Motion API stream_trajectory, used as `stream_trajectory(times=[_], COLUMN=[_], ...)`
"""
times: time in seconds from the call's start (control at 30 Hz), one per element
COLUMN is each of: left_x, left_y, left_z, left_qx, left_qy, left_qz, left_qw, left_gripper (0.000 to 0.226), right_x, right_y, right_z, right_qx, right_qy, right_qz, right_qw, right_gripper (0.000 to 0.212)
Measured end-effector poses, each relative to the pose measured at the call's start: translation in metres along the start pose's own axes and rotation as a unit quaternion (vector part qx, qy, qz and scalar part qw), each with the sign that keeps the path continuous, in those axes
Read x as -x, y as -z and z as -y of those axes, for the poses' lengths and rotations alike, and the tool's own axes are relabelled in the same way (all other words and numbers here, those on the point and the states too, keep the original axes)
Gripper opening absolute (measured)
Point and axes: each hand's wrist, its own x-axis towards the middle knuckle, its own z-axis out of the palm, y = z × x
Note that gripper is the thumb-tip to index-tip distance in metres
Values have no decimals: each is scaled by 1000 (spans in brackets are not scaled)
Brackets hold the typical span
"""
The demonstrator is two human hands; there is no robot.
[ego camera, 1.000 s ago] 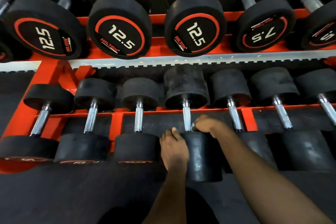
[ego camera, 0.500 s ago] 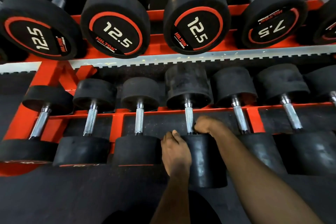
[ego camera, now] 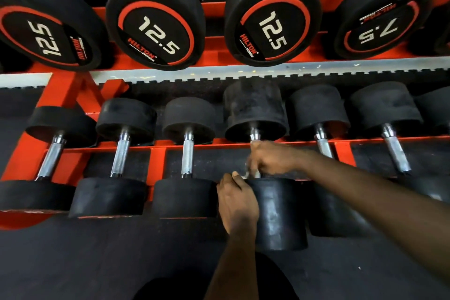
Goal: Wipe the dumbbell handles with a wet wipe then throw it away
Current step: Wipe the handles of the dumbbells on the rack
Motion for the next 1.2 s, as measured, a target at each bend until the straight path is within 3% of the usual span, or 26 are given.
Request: stream_trajectory(times=[0.1,0.23,0.33,0.4,0.53,0.67,0.77,0.8,0.93,1.07,1.17,1.2], left_x=[-1,-3,-2,-3,-2,-3,-3,-2,-3,-1,-2,-3], left_y=[0,-2,-1,1,-2,-1,-1,-1,0,-1,0,0], left_z=[1,2,1,2,3,3,3,2,1,-1,0,2], left_qx=[0,3,3,1,-4,-7,-9,-9,-9,-8,-12,-18], left_qy=[3,8,1,1,2,6,10,10,11,12,8,11], left_qz=[-3,0,-3,-3,-1,-3,1,3,-1,0,1,1], left_qw=[1000,1000,1000,1000,1000,1000,1000,1000,1000,1000,1000,1000], left_gripper=[36,38,36,37,39,39,39,39,37,36,38,39], right_x=[4,2,3,6,11,7,0,-2,-4,-4,0,1], right_y=[4,21,5,4,4,-10,1,1,-6,-7,-13,-12], right_z=[-5,-21,-17,-19,-23,-13,-31,-32,-14,-24,-15,-16], right_qx=[50,141,185,161,108,46,89,86,95,80,62,45], right_qy=[27,21,84,85,8,80,-19,-26,22,-43,7,-2], right_qz=[83,26,21,10,-97,-33,-105,-98,51,-24,55,49], right_qw=[995,989,979,983,989,995,990,991,994,996,997,998], right_gripper=[22,17,19,17,18,12,20,23,33,35,34,33])
